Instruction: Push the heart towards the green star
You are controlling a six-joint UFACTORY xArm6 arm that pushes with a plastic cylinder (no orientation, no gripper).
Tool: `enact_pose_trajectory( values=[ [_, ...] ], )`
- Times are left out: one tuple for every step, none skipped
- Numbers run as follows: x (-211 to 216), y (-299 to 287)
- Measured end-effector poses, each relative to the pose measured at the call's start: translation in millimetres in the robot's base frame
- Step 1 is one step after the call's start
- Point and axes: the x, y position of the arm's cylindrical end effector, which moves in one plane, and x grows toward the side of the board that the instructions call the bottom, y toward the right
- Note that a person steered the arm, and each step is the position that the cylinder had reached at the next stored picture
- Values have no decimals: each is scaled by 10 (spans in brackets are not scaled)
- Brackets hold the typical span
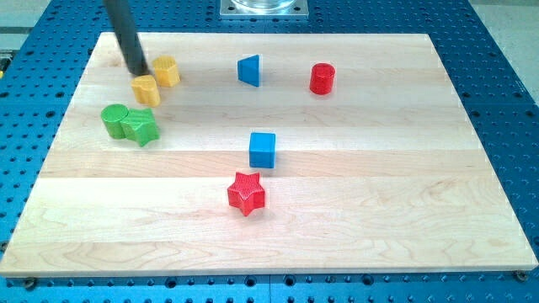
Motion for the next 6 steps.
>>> enact_pose_trajectory(
  values=[
    [4, 490],
    [-90, 388],
    [57, 257],
    [221, -106],
    [457, 136],
    [461, -14]
  ],
)
